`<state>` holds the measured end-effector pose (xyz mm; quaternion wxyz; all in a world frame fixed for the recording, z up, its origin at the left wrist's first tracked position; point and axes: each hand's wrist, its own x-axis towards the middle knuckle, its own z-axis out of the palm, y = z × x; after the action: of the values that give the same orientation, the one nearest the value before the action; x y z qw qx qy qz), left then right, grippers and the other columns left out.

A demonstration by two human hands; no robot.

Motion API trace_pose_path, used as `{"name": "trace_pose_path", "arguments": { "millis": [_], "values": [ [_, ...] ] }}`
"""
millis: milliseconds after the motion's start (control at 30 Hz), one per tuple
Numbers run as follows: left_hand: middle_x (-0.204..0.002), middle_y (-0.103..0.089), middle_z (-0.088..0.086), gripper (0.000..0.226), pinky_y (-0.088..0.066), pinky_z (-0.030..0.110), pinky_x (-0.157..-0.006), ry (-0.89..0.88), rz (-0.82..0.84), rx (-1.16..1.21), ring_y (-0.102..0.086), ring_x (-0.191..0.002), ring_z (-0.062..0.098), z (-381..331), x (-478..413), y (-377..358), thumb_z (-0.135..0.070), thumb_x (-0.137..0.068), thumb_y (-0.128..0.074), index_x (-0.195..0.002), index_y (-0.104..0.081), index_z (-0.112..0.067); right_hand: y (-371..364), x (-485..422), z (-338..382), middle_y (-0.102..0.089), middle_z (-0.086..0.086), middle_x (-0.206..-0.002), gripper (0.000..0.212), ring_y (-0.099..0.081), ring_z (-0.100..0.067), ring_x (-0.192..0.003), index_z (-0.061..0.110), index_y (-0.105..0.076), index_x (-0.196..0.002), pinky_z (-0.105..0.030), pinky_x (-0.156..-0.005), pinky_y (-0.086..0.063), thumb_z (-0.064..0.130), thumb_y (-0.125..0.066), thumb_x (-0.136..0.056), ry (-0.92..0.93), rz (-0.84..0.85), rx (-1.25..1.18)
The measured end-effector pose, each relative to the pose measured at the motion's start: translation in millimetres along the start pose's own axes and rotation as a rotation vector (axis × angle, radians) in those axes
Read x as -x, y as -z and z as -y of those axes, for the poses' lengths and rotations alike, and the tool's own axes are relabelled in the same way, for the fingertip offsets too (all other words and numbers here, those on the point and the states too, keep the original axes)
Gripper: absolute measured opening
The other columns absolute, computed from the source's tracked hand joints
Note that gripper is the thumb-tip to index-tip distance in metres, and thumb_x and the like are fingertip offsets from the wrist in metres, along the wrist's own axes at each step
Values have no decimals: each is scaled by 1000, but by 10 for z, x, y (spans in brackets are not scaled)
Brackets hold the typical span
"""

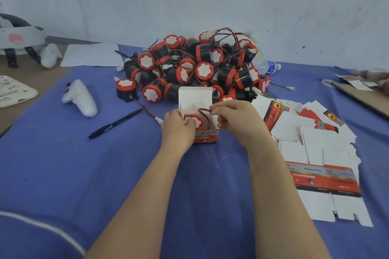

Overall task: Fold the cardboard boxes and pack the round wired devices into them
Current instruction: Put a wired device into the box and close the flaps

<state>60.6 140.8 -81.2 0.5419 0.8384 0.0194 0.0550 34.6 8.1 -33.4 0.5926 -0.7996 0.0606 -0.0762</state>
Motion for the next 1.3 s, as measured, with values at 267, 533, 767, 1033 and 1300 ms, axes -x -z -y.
{"name": "trace_pose_path", "arguments": {
  "millis": [267,533,767,1033,1300],
  "values": [
    [-124,-55,14,31,-48,50,-93,-11,12,14,-53,-112,34,14,-14,-2,-14,-91,-45,-119,-55,-5,-94,-17,4,-53,-19,-63,26,-42,-23,-55,-12,-67,-86,-24,-47,-34,11,-54,-86,92,-132,488],
    [-120,-55,16,30,-47,51,-91,-34,-27,-37,-53,-109,35,18,14,-18,-18,-92,-47,-117,-54,-3,-222,21,-31,-49,4,-86,29,-48,-14,-77,9,-44,-117,-31,-69,-42,1,-48,-90,186,-139,568],
    [-114,-58,9,45,-51,47,-86,-49,-93,-34,-57,-105,28,12,58,-51,-40,-82,-67,-114,-58,-9,-227,10,-102,-54,-6,-115,34,-54,-24,-99,11,-51,-126,-34,-84,-48,4,-50,-93,252,-158,582],
    [-119,-57,8,55,-49,46,-90,-43,-101,-31,-55,-110,27,20,61,-66,-45,-82,-69,-119,-51,-9,-301,-46,-181,-59,2,-111,42,-55,-11,-91,15,-49,-131,-11,-69,-43,1,-50,-92,320,-202,458],
    [-118,-58,9,34,-49,48,-91,-27,-73,9,-54,-111,30,31,49,-63,-30,-92,-56,-119,-50,-10,-252,-69,-216,-55,-4,-119,32,-54,-18,-105,11,-66,-116,-13,-81,-36,-1,-50,-91,358,-164,583]
  ]
}}
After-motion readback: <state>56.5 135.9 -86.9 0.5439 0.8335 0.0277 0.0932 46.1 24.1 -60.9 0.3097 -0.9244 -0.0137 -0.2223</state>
